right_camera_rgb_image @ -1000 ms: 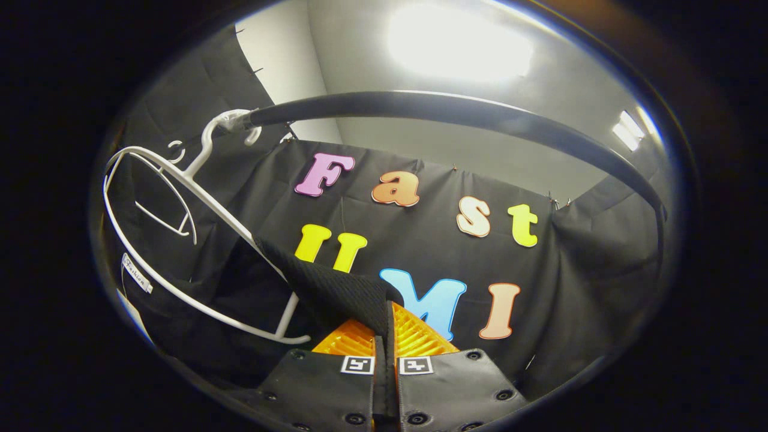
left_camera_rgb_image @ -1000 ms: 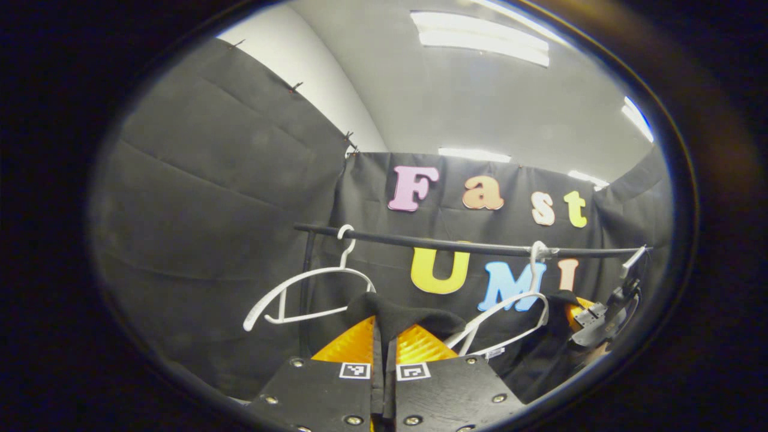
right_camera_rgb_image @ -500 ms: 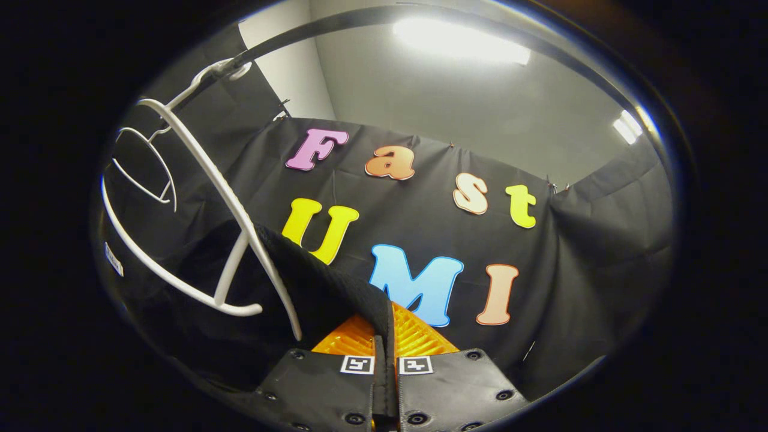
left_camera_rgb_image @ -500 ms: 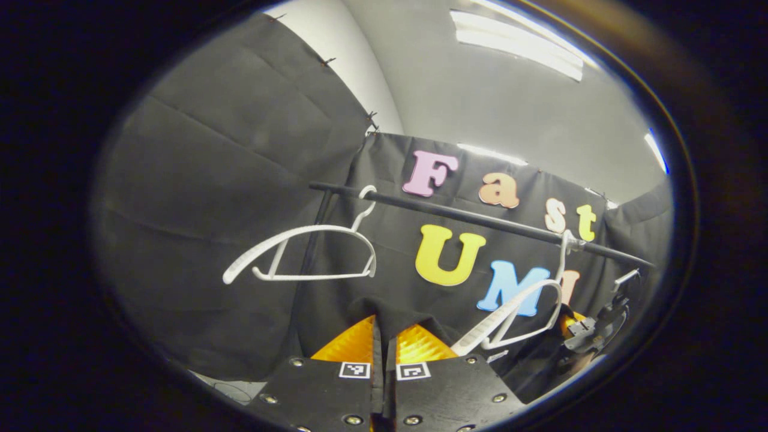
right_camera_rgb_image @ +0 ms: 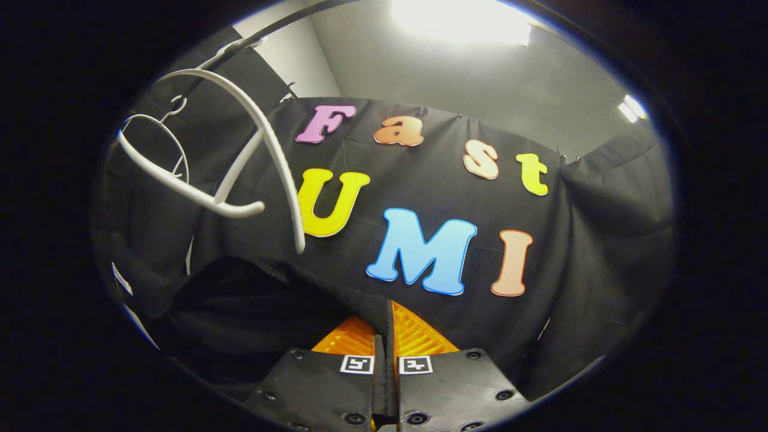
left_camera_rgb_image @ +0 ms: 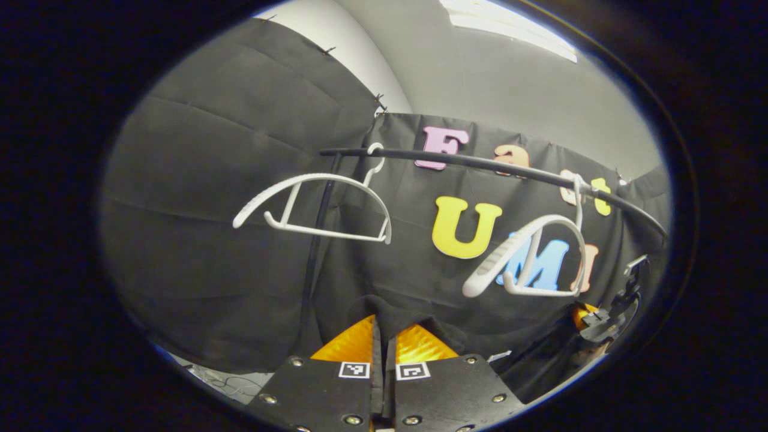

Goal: Grasp the clothes on the hanger with both hands and then place them into the laundry hamper below.

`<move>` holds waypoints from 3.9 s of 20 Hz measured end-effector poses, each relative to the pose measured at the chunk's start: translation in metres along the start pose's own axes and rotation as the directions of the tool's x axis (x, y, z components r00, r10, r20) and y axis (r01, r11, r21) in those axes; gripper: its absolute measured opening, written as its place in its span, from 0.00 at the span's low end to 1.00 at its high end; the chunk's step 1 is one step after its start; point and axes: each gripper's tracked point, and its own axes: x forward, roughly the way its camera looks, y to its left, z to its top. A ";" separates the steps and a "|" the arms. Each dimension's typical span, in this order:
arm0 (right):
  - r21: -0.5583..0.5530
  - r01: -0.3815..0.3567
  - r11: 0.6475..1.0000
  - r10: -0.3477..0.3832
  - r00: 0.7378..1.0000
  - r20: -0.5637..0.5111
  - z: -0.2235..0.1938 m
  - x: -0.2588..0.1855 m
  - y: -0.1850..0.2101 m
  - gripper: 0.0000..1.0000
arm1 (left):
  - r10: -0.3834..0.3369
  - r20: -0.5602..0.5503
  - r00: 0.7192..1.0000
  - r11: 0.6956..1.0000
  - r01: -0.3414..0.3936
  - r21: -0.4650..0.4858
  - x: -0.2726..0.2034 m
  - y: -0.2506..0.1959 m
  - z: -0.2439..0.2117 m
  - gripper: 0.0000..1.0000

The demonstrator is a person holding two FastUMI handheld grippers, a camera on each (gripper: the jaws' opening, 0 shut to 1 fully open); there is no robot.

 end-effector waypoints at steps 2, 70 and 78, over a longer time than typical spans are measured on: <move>0.007 -0.046 0.999 0.046 0.999 -0.001 -0.006 -0.013 0.006 0.01 | 0.025 -0.019 1.000 1.000 -0.025 0.018 -0.015 -0.007 -0.019 0.00; 0.405 0.117 0.907 0.323 0.425 -0.846 -0.246 -0.316 0.227 0.11 | -0.215 -0.808 0.549 0.880 0.468 0.084 -0.049 0.013 -0.427 0.06; 0.446 0.054 0.894 0.359 0.511 -0.781 -0.224 -0.312 0.209 1.00 | -0.145 -0.823 0.550 0.885 0.444 0.141 -0.076 0.014 -0.415 0.96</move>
